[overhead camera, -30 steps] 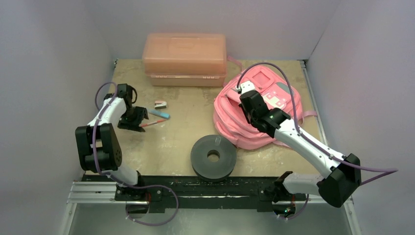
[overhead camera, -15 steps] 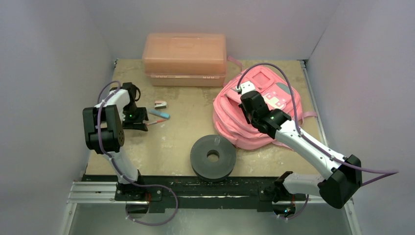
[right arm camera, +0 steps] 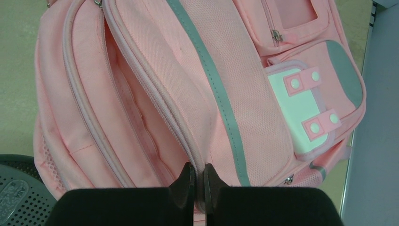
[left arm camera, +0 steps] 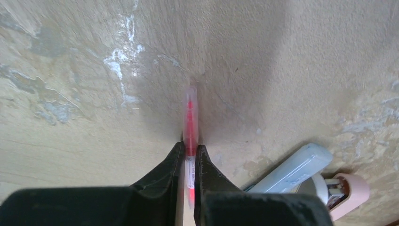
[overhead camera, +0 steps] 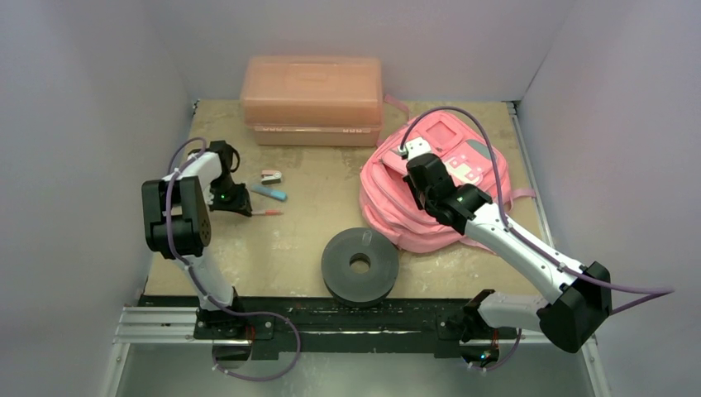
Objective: Pack the student bag
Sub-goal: Pick up the stationery from the center of the board, then place the stationery in the student bag, then pick up the stationery from the center of the board, then place the stationery in the student bag, then pick up the stationery from the center of the board.
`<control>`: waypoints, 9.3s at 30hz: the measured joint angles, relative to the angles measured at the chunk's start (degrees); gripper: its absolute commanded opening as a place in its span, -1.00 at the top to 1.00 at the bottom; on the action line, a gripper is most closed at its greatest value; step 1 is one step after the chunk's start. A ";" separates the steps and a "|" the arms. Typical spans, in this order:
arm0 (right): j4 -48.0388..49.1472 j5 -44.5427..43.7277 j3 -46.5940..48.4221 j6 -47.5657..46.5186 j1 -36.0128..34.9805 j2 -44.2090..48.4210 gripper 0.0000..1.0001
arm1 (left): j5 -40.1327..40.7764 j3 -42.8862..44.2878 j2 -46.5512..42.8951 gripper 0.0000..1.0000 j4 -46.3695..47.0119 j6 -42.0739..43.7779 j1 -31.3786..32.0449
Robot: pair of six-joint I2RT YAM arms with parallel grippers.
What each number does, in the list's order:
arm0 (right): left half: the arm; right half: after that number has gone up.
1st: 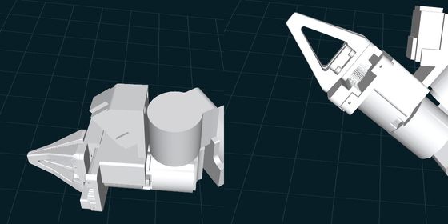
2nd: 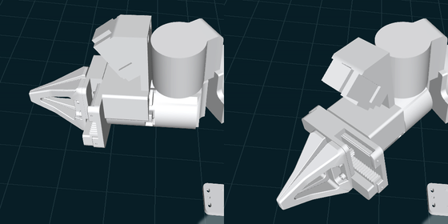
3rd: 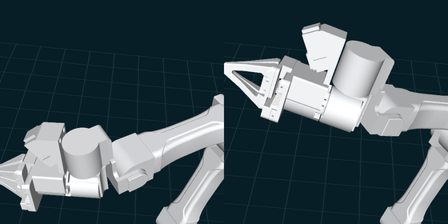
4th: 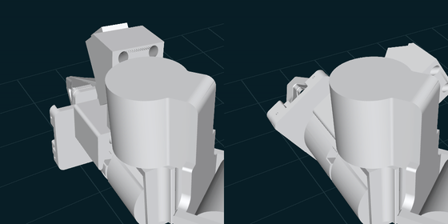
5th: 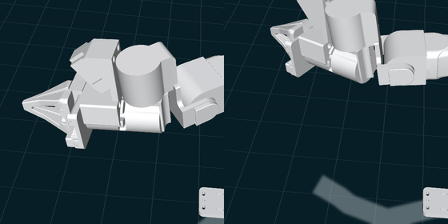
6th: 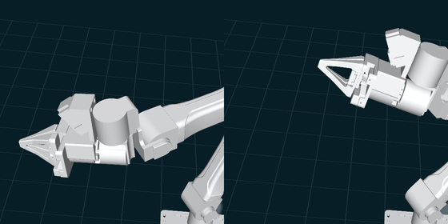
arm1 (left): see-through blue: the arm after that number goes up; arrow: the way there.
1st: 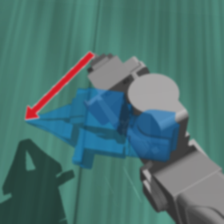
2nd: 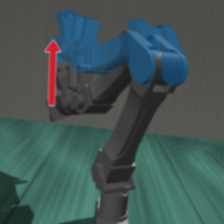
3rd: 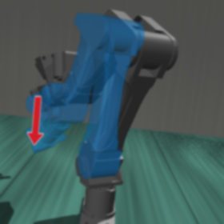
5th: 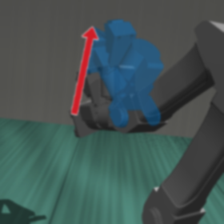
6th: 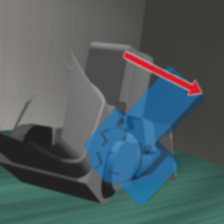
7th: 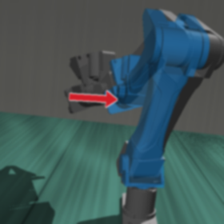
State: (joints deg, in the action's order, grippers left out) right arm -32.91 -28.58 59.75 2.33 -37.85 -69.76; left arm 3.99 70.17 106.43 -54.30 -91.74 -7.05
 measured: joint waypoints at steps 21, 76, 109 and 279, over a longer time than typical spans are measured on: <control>-0.90 6.14 1.77 5.18 0.07 -0.09 1.00 | -34.34 -25.42 -39.76 1.00 49.42 23.85 22.69; 1.36 8.52 0.68 6.64 0.35 4.15 1.00 | -17.68 -11.23 -27.89 -0.53 46.25 27.04 44.39; 2.32 11.67 -1.03 6.67 0.63 5.88 1.00 | 11.87 0.02 -6.60 -0.92 6.21 12.72 16.94; 3.54 15.06 -3.08 8.13 1.09 10.91 1.00 | 5.46 23.76 14.05 -0.43 -1.86 -8.31 11.41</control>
State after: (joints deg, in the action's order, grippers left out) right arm -29.36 -13.52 56.66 10.46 -36.75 -58.85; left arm 9.45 93.93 120.49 -56.16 -100.05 4.36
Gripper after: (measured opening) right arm 0.041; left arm 0.746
